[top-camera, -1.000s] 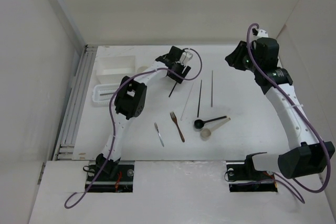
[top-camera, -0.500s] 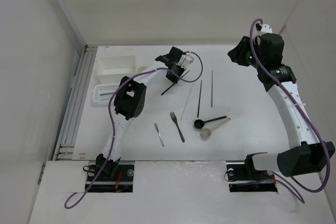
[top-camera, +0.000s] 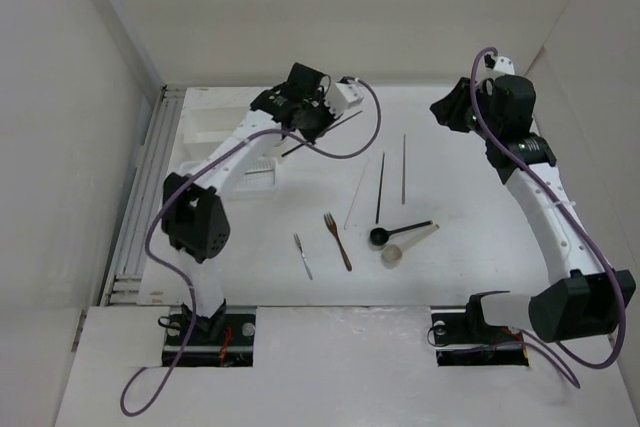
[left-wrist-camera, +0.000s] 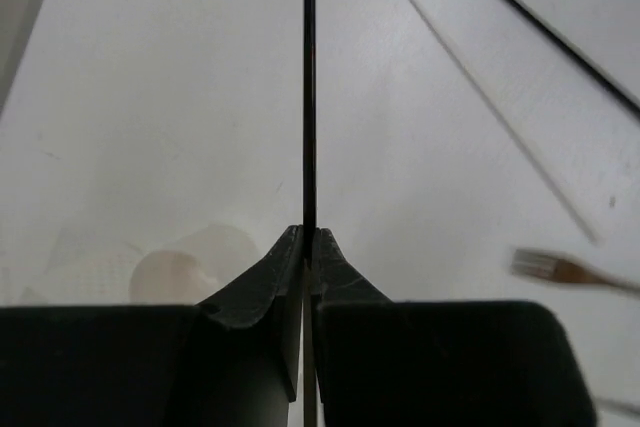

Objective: Sort the eating utensils into containers

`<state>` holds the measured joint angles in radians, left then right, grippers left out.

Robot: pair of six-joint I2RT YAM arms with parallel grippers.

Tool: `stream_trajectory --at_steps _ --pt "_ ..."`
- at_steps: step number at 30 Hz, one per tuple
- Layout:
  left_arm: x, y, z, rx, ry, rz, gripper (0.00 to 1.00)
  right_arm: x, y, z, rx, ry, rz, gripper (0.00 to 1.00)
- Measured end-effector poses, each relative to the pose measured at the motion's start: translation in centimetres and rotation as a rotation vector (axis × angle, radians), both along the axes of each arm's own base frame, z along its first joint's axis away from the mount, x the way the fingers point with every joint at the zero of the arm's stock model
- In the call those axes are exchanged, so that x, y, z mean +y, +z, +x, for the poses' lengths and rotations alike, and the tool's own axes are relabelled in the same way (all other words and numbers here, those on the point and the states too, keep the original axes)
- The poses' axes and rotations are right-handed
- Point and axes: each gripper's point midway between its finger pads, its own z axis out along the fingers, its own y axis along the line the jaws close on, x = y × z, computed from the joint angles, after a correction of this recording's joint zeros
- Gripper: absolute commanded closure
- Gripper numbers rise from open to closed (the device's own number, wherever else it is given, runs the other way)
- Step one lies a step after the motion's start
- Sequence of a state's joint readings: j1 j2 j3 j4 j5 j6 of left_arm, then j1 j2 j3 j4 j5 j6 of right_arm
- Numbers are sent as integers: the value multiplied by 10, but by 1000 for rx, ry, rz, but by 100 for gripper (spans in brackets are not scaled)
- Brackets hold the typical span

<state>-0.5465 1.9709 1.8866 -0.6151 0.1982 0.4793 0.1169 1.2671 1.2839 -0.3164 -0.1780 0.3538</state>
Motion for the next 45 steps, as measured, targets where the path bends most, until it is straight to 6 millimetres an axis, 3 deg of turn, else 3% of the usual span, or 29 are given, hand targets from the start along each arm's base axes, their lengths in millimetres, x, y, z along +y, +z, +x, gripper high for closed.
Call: stream_trajectory --at_steps 2,5,10,13,16,20,23,34,41,45 --pt "19 16 -19 -45 -78 24 100 4 -5 3 3 14 13 62" --pt "76 19 -44 -83 -162 95 100 9 -15 12 17 32 35 62" --pt "218 -3 -68 -153 -153 287 100 15 -33 28 52 39 54 62" --pt "258 -17 -73 -162 -184 348 100 17 -41 35 71 39 59 62" --pt "279 -30 -60 -186 -263 382 100 21 -38 41 71 42 68 62" --pt "296 -58 -50 -209 -343 417 100 25 -24 45 39 48 76 62" --pt "292 -74 -55 -206 -416 417 100 26 -15 48 15 44 80 62" --pt "270 -90 -36 -280 -502 370 100 25 -14 50 17 -1 86 62" --pt "259 -117 -46 -234 -521 336 100 21 -8 50 22 -26 74 62" --pt "259 -118 -39 -245 -496 333 100 19 -2 50 9 -32 68 62"
